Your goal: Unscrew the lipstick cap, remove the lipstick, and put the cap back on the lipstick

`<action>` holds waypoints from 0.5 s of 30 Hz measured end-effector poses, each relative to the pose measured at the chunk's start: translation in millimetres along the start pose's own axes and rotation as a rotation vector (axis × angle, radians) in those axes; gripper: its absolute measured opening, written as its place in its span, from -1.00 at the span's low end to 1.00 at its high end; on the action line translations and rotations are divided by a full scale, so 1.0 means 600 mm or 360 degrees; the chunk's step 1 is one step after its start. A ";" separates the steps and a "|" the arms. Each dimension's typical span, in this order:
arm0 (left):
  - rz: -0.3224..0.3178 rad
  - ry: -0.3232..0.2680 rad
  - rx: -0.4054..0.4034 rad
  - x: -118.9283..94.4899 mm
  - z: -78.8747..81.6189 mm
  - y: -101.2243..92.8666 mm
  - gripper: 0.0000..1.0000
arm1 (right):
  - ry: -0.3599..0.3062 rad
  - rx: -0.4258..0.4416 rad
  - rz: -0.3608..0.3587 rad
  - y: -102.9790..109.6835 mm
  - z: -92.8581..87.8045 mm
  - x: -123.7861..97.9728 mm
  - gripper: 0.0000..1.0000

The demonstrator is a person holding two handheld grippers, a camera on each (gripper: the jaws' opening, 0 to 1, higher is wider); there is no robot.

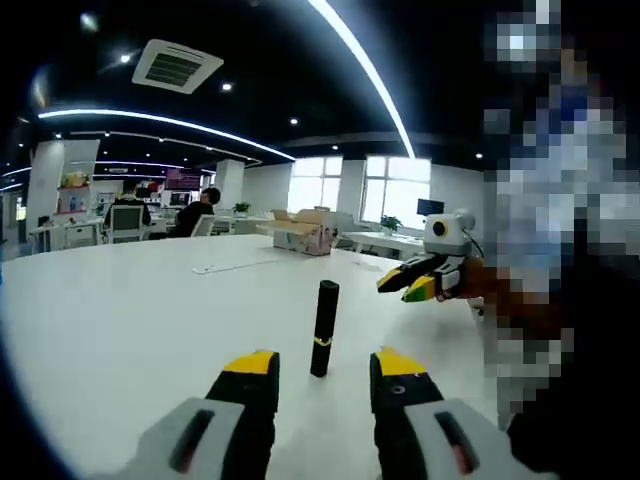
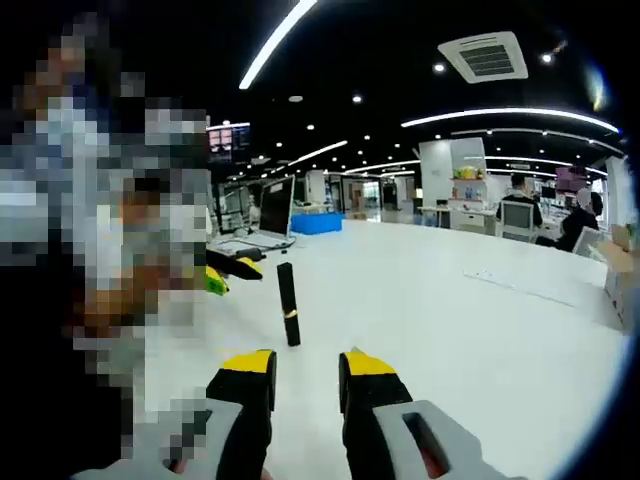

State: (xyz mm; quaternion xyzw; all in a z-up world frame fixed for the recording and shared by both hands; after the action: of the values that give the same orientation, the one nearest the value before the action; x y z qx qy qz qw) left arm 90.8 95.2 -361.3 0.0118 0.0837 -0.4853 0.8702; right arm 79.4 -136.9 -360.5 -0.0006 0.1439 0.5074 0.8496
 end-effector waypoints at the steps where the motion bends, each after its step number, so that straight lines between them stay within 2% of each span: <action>1: 0.0001 0.0003 -0.0004 0.003 -0.001 0.003 -0.25 | 0.0015 0.0004 0.0015 -0.004 -0.001 0.008 -0.52; 5: -0.0019 -0.0001 -0.0015 0.013 0.003 0.005 -0.24 | 0.0014 0.0101 0.0064 -0.018 -0.006 0.041 -0.46; 7: -0.0030 0.0000 -0.0015 0.016 0.006 0.005 -0.24 | 0.0061 0.0124 0.0104 -0.019 -0.012 0.055 -0.44; 10: -0.0051 -0.0008 -0.0006 0.020 0.012 0.003 -0.24 | 0.0120 0.0023 0.0167 -0.012 -0.016 0.071 -0.44; 15: -0.0062 -0.0026 0.0001 0.031 0.017 0.008 -0.24 | 0.0166 -0.0025 0.0198 -0.004 -0.018 0.091 -0.45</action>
State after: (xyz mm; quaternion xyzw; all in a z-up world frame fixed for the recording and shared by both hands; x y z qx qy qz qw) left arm 105.7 81.3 -354.5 0.0065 0.0767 -0.5024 0.8612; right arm 102.8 -92.6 -384.6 -0.0248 0.1836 0.5596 0.8078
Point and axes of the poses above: the point that each gripper's makers call its tool centre point, and the gripper's own axes: x roughly forward along the fingers, y roughly to its left, z roughly out of its top, the point moved 5 cm from there along -x, roughly backward along the fingers, and after that the axes turned 3 degrees about x, right-handed, at the moved point
